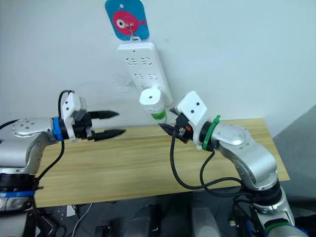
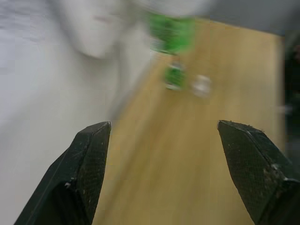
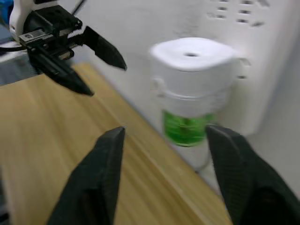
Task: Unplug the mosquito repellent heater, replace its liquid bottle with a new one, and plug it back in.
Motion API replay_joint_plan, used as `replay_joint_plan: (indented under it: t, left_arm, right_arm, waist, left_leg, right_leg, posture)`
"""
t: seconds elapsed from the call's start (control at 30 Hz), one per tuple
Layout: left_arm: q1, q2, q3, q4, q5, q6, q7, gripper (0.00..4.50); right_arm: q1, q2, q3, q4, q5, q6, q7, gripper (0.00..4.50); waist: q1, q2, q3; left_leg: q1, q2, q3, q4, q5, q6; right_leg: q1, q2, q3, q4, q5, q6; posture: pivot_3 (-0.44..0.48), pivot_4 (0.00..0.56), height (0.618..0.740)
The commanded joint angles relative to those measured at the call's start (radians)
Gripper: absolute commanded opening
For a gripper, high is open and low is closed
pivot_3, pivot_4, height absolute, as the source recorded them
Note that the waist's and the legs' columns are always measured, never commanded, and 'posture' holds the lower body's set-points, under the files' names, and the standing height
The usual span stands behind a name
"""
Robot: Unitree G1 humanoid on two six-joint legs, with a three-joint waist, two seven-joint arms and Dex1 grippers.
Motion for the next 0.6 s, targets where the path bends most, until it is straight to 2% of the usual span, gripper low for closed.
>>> replay_joint_plan:
  t: [0.03,0.13,0.17,0.6]
  left_arm:
    - [0.005,0.041,0.004,-0.167,-0.117,0.117,-0.04,3.83]
    - [0.002,0.049,0.007,-0.238,-0.18,0.195,-0.029,3.83]
    - [0.0,0.049,0.008,-0.248,-0.189,0.206,-0.023,3.83]
    - [-0.055,0.02,-0.022,-0.242,-0.196,0.213,0.022,3.83]
  right_arm:
    - [-0.013,0.018,0.026,-0.009,-0.014,-0.07,-0.003,1.27]
    - [-0.03,0.038,0.047,0.03,-0.047,-0.107,-0.025,0.17]
    - [-0.036,0.047,0.051,0.042,-0.055,-0.115,-0.032,0.03]
    - [-0.069,0.113,0.073,0.159,-0.157,-0.175,-0.105,0.03]
  waist:
    - [0.012,0.0,0.0]
    - [0.019,0.0,0.0]
    - [0.019,0.0,0.0]
    - [0.02,0.0,0.0]
  left_leg:
    - [0.0,0.0,0.0,0.0,0.001,-0.001]
    - [0.0,0.0,0.0,0.001,0.002,-0.003]
    - [0.0,-0.001,0.0,0.001,0.002,-0.003]
    - [0.0,0.0,0.0,0.001,0.002,-0.003]
  right_leg:
    - [0.0,0.0,0.0,0.0,0.0,0.0]
    - [0.001,0.0,0.0,-0.001,0.0,0.0]
    - [0.001,0.0,0.0,0.0,0.0,0.0]
    - [0.0,0.0,0.0,0.001,0.0,0.0]
  posture:
    - [-0.093,0.214,0.74]
    - [-0.094,0.214,0.74]
    - [-0.094,0.214,0.74]
    - [-0.093,0.212,0.74]
